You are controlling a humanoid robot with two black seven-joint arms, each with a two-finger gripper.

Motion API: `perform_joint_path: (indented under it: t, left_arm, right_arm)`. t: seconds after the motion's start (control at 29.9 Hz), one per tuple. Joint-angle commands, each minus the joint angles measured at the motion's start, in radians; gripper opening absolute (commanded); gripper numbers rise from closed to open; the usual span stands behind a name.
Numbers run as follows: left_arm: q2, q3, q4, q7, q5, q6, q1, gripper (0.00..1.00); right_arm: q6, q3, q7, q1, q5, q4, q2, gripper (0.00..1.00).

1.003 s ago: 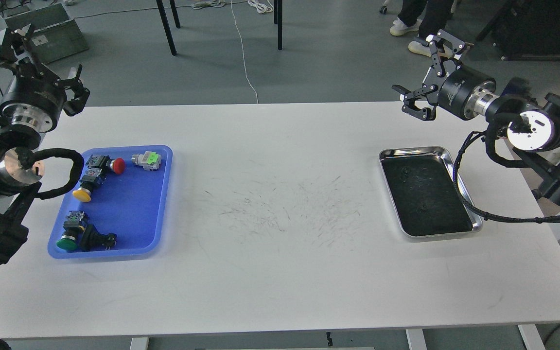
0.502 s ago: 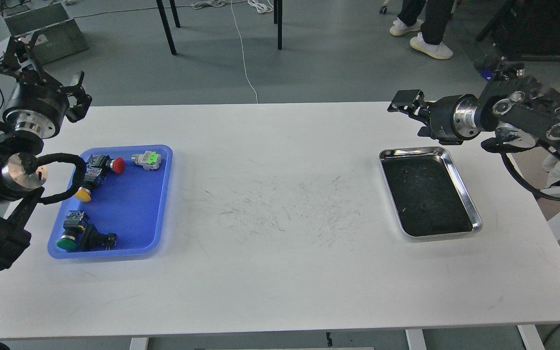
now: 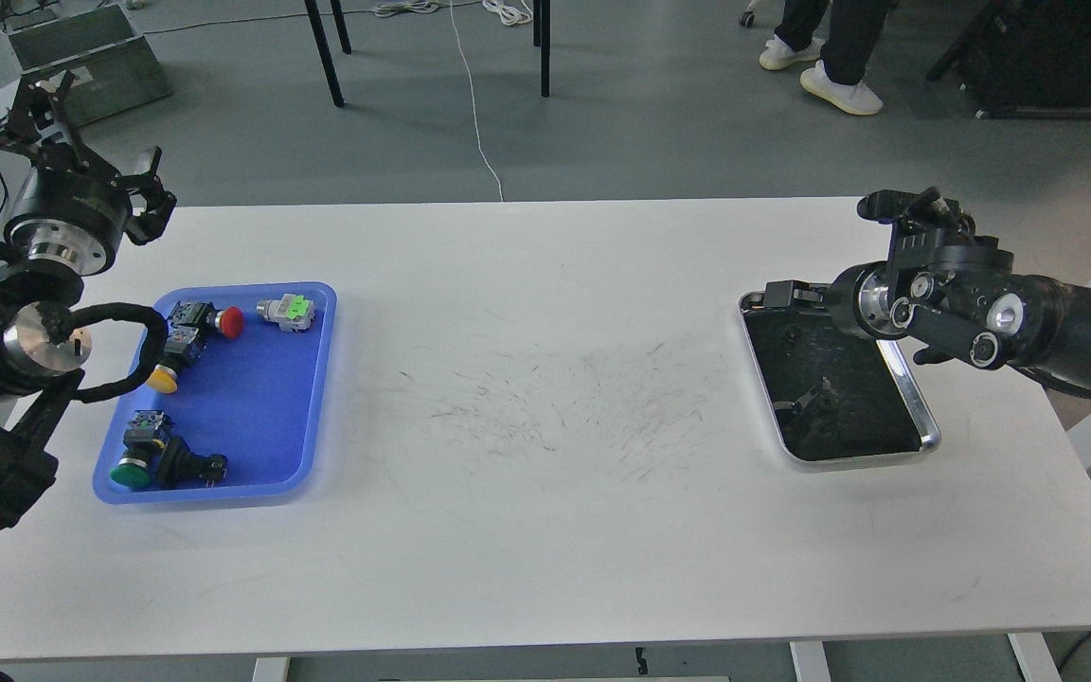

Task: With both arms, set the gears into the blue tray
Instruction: 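Move the right gripper down over the steel tray, then grasp a small black part in the steel tray with the right gripper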

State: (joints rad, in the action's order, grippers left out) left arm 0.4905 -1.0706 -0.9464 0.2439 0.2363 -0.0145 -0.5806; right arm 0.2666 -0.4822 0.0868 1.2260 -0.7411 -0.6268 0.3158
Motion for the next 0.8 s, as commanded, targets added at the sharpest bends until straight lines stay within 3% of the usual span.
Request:
perform_joint_path:
  t: [0.0, 0.57, 0.77]
  left_arm:
    - [0.000, 0.000, 0.000, 0.000, 0.000, -0.002, -0.001, 0.98]
    - [-0.003, -0.005, 0.000, 0.002, 0.000, -0.002, -0.001, 0.98]
    - [-0.003, -0.005, 0.001, 0.002, 0.000, -0.002, -0.002, 0.98]
  right_arm:
    - [-0.004, -0.029, -0.002, -0.008, -0.027, 0.002, -0.009, 0.96]
    - [-0.047, -0.033, -0.002, -0.066, -0.035, 0.053, -0.069, 0.92]
    - [-0.049, -0.036, -0.004, -0.059, -0.035, 0.055, -0.070, 0.82]
